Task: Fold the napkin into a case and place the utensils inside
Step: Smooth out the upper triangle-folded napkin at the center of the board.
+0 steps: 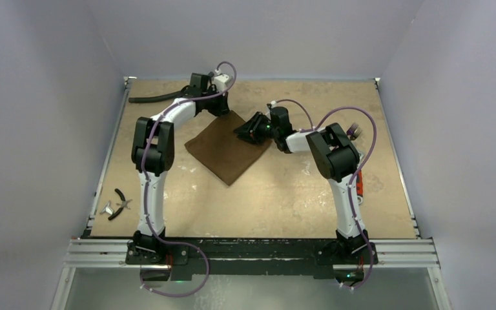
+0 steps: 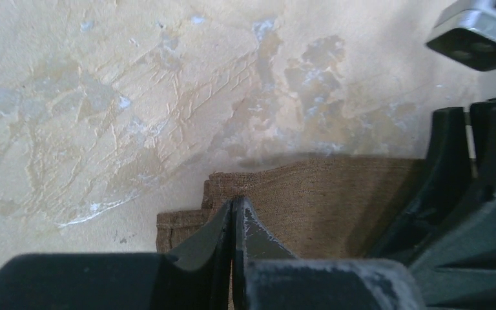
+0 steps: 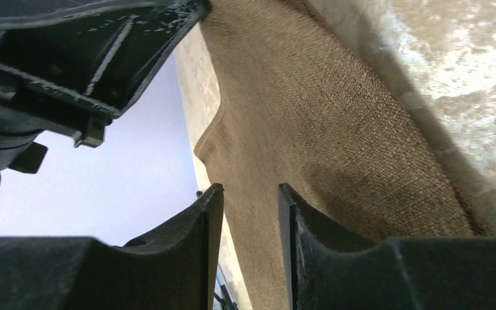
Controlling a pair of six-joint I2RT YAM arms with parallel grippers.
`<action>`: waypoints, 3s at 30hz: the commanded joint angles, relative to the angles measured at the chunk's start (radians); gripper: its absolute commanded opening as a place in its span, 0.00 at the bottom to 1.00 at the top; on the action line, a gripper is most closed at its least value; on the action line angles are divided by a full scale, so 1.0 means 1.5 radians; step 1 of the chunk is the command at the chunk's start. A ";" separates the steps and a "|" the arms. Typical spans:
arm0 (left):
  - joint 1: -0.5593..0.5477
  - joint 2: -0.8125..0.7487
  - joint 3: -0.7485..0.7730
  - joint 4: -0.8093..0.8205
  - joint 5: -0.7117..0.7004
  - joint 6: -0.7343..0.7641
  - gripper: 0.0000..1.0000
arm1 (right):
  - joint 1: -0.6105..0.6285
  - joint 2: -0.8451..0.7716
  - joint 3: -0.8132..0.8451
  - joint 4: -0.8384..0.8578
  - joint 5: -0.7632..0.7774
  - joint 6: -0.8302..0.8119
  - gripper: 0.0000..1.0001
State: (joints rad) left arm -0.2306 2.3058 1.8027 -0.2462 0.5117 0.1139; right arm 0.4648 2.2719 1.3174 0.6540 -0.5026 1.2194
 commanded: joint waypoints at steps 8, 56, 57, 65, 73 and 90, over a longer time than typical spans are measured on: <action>-0.003 -0.112 -0.072 0.054 0.047 0.004 0.00 | -0.001 -0.011 -0.001 0.074 -0.023 0.050 0.50; -0.029 -0.291 -0.351 0.077 0.143 0.022 0.00 | 0.015 -0.061 -0.095 0.179 0.073 0.191 0.42; -0.029 -0.292 -0.353 0.072 0.147 0.026 0.00 | 0.016 -0.064 -0.097 0.180 0.074 0.190 0.37; -0.013 -0.317 -0.322 -0.005 0.153 0.034 0.51 | 0.020 -0.110 -0.147 0.150 0.067 0.155 0.01; 0.052 -0.364 -0.284 -0.064 0.123 0.058 0.62 | 0.041 -0.162 -0.206 0.112 0.062 0.125 0.00; 0.088 -0.380 -0.411 -0.071 0.017 0.213 0.43 | 0.080 -0.239 -0.276 0.043 0.075 0.071 0.01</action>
State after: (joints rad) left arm -0.1005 1.7725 1.2106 -0.3832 0.5716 0.3729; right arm 0.5808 1.9728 0.9272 0.7448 -0.4091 1.3701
